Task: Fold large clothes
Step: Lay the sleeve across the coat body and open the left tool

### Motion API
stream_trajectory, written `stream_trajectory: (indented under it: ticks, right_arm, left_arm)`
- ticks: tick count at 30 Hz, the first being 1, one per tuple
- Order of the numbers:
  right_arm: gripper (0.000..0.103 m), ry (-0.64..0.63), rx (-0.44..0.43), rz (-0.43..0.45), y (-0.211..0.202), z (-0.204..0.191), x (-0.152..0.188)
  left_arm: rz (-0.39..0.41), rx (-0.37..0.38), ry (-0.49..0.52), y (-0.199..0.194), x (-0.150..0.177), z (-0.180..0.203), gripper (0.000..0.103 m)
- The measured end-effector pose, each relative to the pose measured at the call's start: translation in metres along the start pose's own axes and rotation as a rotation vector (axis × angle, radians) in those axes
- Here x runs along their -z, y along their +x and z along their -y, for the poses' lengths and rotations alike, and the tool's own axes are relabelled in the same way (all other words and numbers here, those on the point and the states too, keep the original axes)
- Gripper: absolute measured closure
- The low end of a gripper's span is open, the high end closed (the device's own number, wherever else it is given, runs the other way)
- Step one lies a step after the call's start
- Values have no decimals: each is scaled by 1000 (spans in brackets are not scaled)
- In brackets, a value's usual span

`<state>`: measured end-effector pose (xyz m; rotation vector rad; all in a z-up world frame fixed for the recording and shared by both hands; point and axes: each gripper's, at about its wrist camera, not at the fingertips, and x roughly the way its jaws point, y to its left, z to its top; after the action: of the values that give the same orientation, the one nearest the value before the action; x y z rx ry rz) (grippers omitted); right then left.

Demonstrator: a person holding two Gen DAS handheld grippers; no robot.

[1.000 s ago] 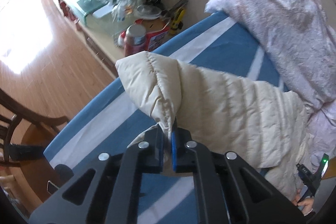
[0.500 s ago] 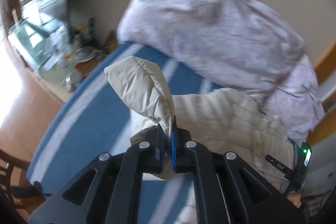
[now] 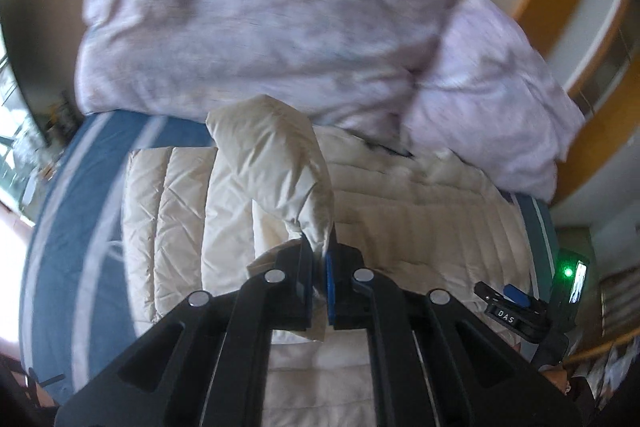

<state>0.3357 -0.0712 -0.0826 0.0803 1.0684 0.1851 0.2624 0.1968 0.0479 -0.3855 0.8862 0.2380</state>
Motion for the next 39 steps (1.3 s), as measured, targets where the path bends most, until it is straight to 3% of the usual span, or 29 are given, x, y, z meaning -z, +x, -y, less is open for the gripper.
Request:
stream_trajectory:
  ticks: [10,21,24,26,29,34,39]
  right_arm:
    - [22,77,16,-6,-3,60,10]
    - [22,84,21,-1,-6,78,8]
    - [22,76,16,6,-8,77,6]
    - [22,66,8,16,-10,74,3]
    - [23,44,-29,45,-14,62,-7]
    - [25,-8,-120,94,-24,31,-20]
    - [54,-89,-223,96,-25,-12,-25]
  left_arm:
    - [-103,74,129,61,24,106,98]
    - [-153,85,164,97,32,144,95]
    - [-151,95,172,97,30,148,83]
    - [-134,110,171,90,27,147,56]
    - [-93,123,175,79,22,141,42]
    - [-68,118,153,69,17,116,33]
    - [-62,15,124,69,21,73,33]
